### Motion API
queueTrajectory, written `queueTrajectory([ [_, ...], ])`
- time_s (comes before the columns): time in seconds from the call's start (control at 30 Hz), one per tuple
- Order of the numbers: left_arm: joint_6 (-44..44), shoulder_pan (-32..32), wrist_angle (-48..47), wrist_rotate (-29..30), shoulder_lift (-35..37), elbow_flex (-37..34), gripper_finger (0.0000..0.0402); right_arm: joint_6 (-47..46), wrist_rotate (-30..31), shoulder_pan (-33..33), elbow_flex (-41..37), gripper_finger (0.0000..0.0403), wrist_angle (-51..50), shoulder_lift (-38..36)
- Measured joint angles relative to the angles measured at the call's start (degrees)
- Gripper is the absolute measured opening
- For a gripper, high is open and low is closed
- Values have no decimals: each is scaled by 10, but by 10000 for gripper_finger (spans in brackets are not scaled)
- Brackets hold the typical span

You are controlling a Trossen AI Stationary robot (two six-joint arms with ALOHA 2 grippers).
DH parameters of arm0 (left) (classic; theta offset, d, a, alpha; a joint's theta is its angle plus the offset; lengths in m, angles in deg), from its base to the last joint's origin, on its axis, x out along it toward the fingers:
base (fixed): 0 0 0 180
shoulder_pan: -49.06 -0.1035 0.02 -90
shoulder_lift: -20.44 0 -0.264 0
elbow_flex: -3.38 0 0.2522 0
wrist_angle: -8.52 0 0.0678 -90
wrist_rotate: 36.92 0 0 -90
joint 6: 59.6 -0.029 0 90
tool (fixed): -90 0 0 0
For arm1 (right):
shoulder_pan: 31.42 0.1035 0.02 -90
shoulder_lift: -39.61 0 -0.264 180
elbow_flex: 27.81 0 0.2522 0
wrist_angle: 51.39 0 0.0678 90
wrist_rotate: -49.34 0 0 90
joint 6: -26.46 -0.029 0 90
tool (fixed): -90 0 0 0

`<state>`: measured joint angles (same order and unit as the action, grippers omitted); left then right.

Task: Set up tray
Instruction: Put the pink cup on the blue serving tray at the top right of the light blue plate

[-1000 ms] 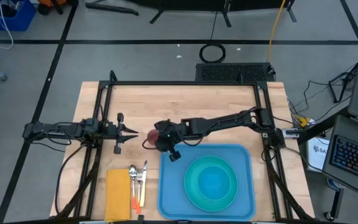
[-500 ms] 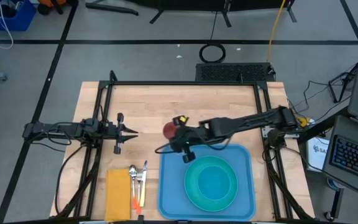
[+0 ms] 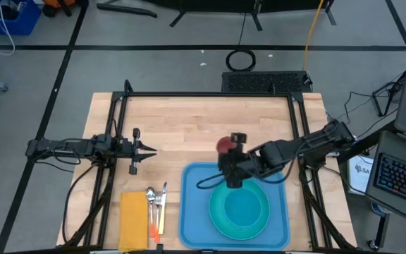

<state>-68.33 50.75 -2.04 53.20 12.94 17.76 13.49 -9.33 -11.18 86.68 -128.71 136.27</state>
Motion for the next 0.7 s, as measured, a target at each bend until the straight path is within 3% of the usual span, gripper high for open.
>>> queueTrajectory([
  [0.7, 0, 0, 0, 0, 0, 0, 67, -455, -18, 125, -116, 0, -188, -5],
])
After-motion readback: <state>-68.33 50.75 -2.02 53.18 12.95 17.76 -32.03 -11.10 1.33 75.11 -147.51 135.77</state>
